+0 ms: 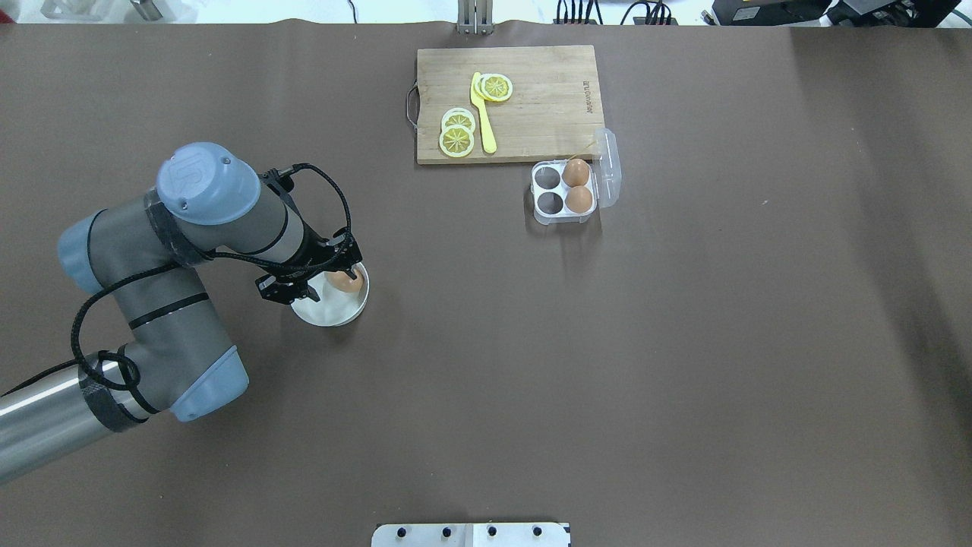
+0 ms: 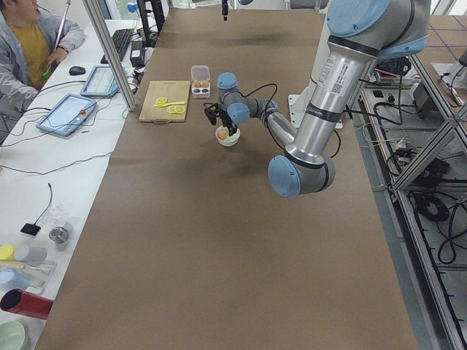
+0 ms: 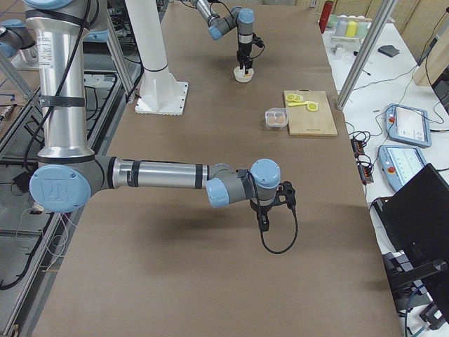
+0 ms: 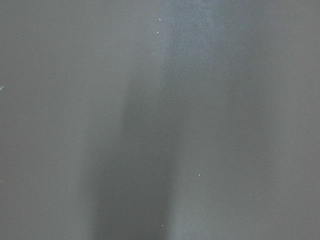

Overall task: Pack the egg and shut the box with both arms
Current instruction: 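Lower the left gripper and close it on the brown egg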

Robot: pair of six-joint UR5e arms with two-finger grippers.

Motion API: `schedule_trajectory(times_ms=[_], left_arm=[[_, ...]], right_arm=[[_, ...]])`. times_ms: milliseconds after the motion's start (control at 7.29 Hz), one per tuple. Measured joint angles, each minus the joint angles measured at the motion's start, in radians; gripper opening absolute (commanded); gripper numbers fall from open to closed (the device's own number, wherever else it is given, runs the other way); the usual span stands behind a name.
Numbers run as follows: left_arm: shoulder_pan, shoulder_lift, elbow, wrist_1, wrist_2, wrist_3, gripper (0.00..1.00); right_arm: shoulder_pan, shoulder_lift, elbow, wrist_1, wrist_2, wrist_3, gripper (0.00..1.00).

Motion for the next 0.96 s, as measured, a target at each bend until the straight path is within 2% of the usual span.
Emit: schedule_trajectory(times_ms=[961], left_arm=[[0.005, -0.027, 0.053, -0.028, 0.000, 0.004, 0.65]], right_arm=[[0.000, -0.003, 0.000, 0.000, 0.001, 0.000, 1.00]])
